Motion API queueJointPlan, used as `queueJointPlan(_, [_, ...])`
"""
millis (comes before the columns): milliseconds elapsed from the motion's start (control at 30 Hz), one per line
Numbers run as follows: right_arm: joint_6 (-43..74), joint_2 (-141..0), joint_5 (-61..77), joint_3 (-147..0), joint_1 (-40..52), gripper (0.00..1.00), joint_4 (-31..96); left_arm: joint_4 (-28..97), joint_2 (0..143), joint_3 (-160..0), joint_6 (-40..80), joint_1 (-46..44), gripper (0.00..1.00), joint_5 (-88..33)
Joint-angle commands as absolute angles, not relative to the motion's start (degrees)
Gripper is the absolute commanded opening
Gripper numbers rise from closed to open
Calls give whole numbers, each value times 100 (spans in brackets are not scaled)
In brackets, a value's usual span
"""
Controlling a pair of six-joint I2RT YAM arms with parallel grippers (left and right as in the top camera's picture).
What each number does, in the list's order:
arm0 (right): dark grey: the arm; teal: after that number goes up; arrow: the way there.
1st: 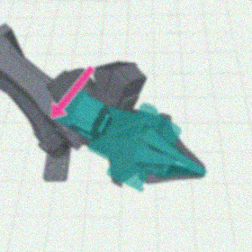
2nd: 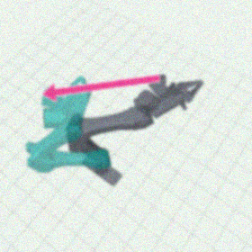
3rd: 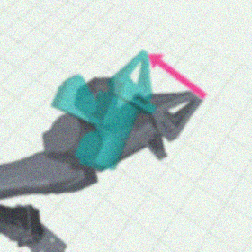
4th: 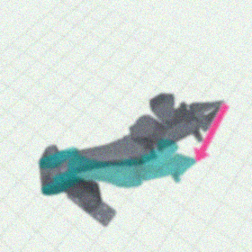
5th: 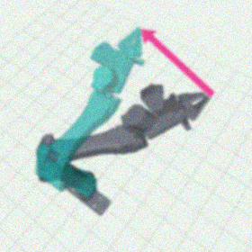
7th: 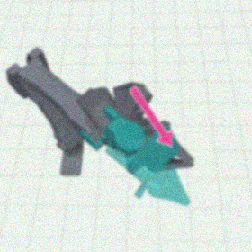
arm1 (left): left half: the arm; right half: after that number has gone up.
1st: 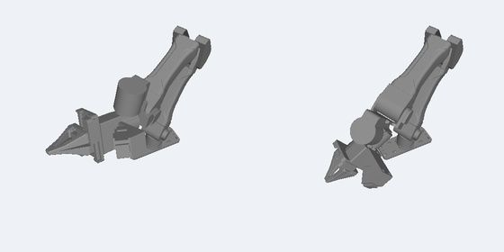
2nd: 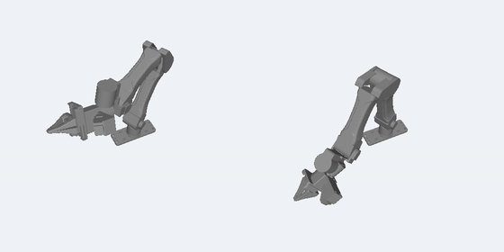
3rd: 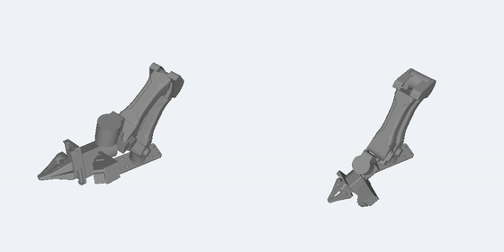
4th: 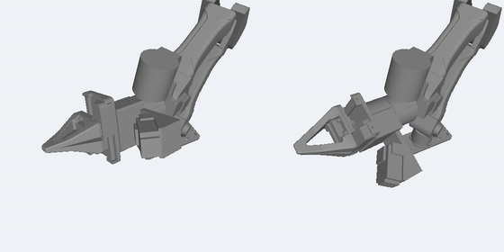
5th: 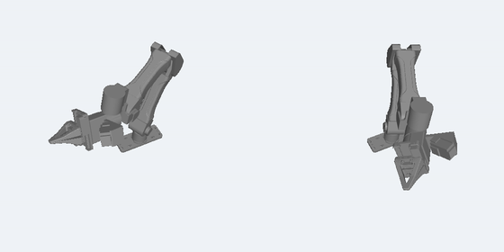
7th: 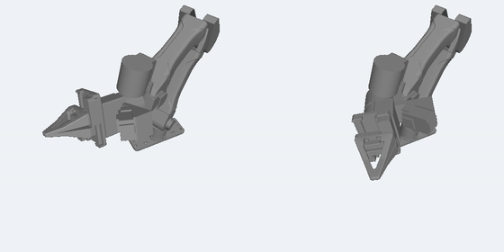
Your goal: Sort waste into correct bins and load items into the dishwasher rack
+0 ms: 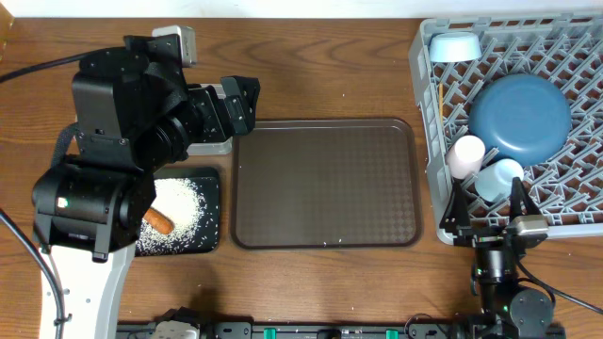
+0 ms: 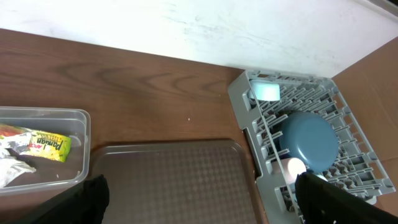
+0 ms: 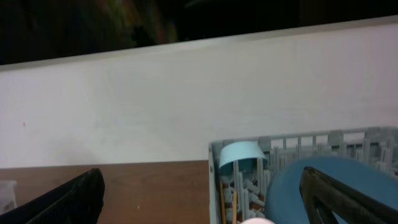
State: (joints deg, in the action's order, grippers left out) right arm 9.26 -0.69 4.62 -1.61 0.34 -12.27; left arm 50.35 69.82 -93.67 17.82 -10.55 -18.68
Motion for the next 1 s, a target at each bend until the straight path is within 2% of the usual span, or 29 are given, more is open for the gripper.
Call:
queueJointPlan(0, [1022, -27, 541, -30, 47, 99, -1166, 5026, 6971, -9356, 1787, -1031, 98, -1811])
queueJointPlan(367, [268, -27, 541, -27, 51, 99, 410, 5026, 6971, -9356, 1789, -1031, 98, -1813])
queueJointPlan(567, [-250, -27, 563, -27, 51, 99, 384, 5026, 6971, -9356, 1787, -1031, 98, -1811])
queueJointPlan(967, [-222, -27, 561, -30, 49, 99, 381, 5028, 6971, -9356, 1787, -1031, 98, -1811])
